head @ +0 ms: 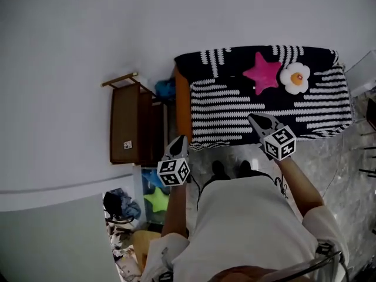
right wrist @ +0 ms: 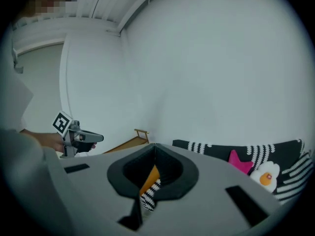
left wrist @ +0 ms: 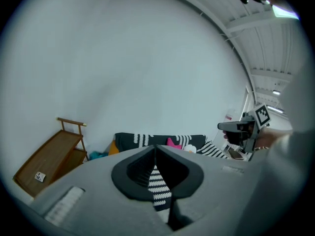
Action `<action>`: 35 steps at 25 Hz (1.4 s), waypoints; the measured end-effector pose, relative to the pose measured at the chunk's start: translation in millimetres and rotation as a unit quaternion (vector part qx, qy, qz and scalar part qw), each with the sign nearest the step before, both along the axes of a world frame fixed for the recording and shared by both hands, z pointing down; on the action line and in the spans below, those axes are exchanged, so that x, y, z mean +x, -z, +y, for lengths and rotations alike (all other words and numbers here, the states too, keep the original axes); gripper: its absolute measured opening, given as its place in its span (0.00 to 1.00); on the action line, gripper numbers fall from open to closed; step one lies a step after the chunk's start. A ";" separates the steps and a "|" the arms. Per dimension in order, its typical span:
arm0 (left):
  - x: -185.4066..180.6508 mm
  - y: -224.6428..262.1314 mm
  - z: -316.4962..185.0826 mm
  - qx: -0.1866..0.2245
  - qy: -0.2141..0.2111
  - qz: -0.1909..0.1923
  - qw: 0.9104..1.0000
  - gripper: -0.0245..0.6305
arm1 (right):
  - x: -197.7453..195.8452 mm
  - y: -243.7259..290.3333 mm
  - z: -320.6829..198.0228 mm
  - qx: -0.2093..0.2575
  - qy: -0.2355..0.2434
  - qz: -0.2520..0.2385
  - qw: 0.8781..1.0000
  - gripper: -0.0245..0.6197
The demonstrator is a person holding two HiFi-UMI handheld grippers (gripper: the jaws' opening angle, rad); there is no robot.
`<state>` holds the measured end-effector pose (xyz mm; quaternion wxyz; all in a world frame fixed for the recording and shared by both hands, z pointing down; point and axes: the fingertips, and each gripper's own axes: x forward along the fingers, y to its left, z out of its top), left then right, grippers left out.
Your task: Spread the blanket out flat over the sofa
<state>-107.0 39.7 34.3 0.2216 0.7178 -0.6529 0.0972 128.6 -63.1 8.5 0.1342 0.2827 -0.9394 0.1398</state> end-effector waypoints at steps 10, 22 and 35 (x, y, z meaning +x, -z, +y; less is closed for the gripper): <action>34.7 61.6 -19.9 0.053 -0.044 -0.032 0.997 0.07 | 44.6 56.1 3.4 0.045 -0.025 -0.020 0.998 0.05; 56.8 76.4 -40.6 0.073 -0.069 -0.029 0.994 0.07 | 57.4 72.8 1.0 0.073 -0.028 -0.021 0.997 0.05; 63.8 73.5 -42.7 0.078 -0.071 -0.030 0.994 0.07 | 61.2 74.2 -2.3 0.076 -0.024 -0.025 0.996 0.05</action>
